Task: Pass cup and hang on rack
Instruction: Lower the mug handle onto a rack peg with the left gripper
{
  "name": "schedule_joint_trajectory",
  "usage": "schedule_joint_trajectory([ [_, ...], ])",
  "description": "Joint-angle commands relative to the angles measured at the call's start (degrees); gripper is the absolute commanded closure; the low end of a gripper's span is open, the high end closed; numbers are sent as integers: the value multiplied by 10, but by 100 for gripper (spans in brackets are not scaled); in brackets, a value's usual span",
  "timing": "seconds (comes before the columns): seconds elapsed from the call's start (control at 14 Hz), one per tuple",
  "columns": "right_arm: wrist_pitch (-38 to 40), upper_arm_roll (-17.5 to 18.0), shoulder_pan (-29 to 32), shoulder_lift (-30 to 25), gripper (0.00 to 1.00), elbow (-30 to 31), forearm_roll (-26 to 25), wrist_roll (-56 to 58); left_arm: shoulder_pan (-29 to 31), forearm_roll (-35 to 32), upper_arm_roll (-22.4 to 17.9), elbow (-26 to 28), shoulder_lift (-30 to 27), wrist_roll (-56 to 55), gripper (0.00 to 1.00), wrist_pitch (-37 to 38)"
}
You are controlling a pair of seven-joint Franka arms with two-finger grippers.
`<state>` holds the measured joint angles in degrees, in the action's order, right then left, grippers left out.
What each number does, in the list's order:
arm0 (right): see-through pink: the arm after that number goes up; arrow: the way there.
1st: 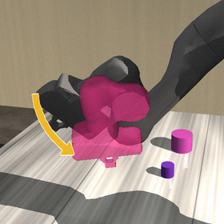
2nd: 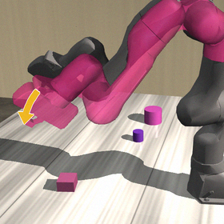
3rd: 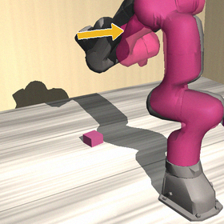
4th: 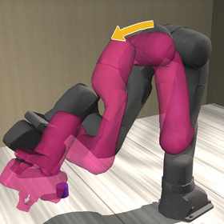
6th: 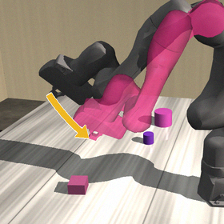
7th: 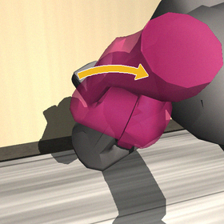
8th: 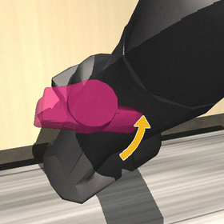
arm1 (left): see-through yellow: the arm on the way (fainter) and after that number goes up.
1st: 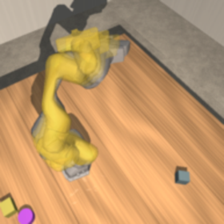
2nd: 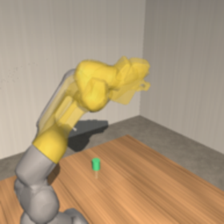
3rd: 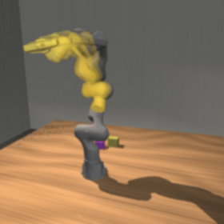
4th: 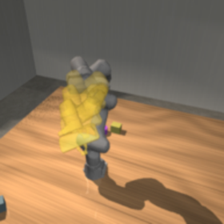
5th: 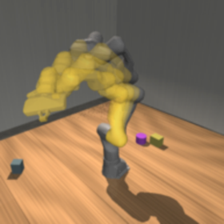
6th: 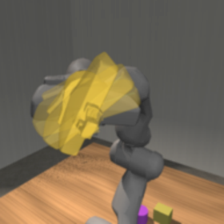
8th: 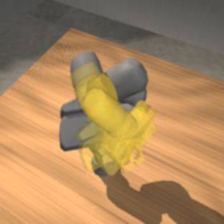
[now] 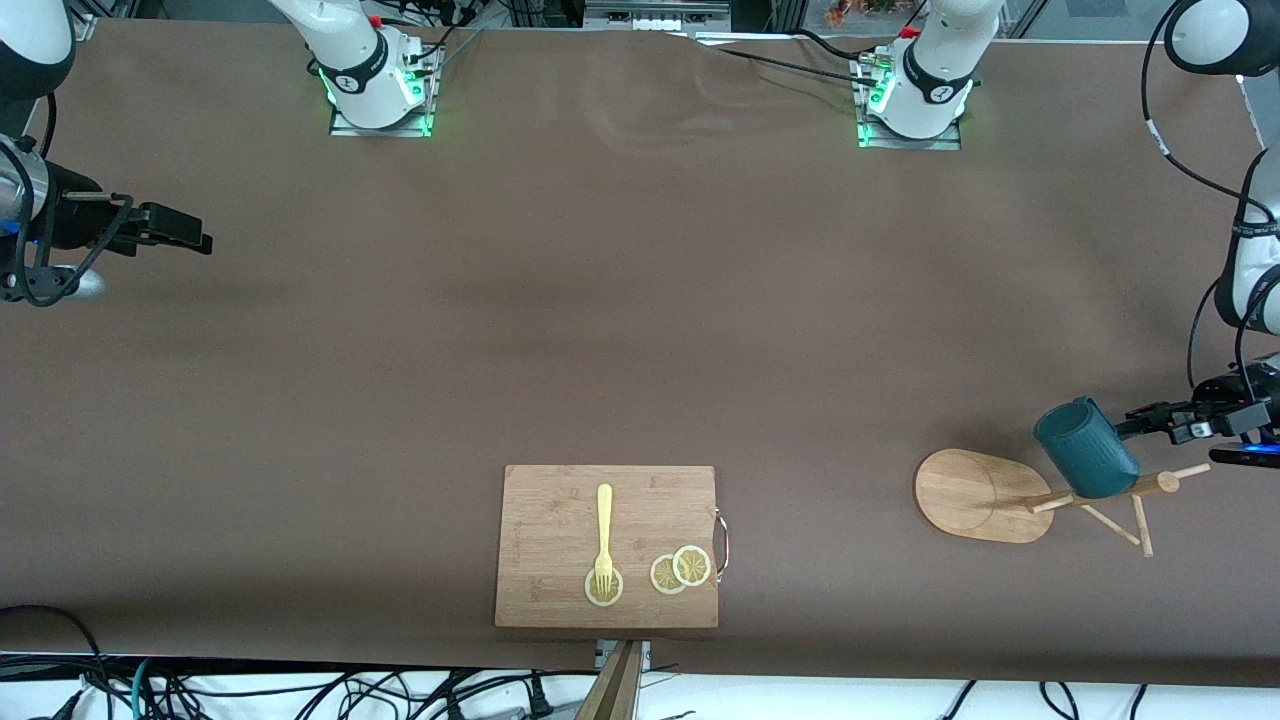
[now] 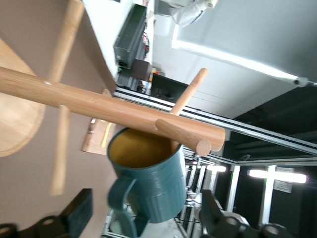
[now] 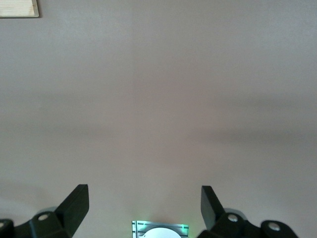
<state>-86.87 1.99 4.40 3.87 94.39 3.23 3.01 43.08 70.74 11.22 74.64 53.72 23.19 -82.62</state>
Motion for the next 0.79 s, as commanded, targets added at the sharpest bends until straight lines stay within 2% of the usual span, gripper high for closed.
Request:
schedule_joint_trajectory([
  [0.0,5,0,3,1,0,-6,8,5,2,-61,-11,-46,9,53,0,13],
  [0.22,5,1,3,0,0,-6,8,5,5,-132,-18,-48,2,233,0,12],
  [0.43,6,1,3,0,0,-6,8,6,9,-200,-36,-65,-18,246,0,14],
  [0.57,7,1,3,0,0,-6,8,5,9,-279,-36,-91,-31,245,0,14],
  [0.72,7,0,3,1,0,-6,8,5,3,-365,-31,-95,-70,245,0,14],
])
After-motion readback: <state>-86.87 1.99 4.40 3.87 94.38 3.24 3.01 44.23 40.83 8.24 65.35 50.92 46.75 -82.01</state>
